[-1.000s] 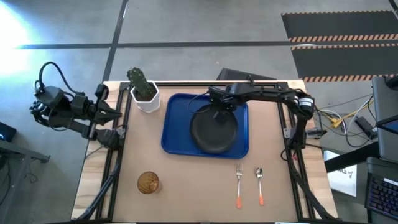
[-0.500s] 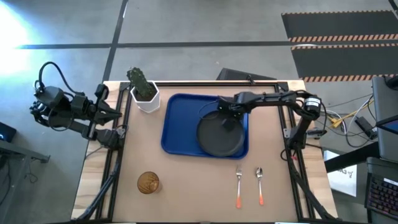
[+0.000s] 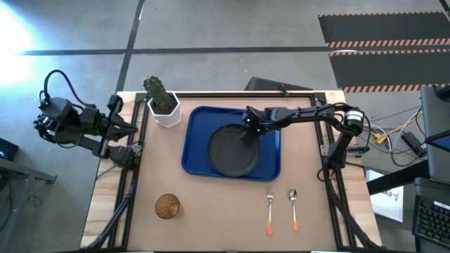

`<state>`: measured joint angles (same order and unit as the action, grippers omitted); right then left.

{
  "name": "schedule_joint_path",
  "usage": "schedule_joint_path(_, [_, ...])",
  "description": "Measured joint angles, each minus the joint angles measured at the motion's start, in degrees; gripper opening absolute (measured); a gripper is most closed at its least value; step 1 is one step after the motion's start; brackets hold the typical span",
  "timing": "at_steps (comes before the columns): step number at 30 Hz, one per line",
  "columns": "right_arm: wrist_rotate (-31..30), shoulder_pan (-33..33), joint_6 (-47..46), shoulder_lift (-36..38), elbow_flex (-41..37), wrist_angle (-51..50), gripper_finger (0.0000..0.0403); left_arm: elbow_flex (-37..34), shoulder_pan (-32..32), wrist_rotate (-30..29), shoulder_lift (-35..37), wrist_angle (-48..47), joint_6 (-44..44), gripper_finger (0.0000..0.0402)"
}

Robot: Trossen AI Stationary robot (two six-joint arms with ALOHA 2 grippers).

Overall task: Pick and place plate/cup/fork/spoon on tray
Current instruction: Put the black plate on the left of the blue tray

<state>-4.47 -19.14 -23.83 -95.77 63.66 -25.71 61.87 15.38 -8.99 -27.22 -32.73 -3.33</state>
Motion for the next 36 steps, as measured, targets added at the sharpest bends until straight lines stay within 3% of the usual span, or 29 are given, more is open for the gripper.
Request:
schedule_joint_path(9, [0.11, 0.02, -5.10, -0.02, 1.07, 6.42, 0.0007, 0.00, 0.00, -0.02, 0.00, 0.02, -0.02, 0.0006])
schedule_joint_path(23, [0.38, 2.40, -12.46, -0.04, -5.66, 16.48, 0.0008, -0.04, 0.01, -0.04, 0.00, -0.87, -0.09, 0.0006])
schedule_joint_path(36, [1.63, 2.86, -12.24, -0.04, -8.06, 17.13, 0.0008, -0.04, 0.01, -0.04, 0.00, -0.87, -0.09, 0.0006])
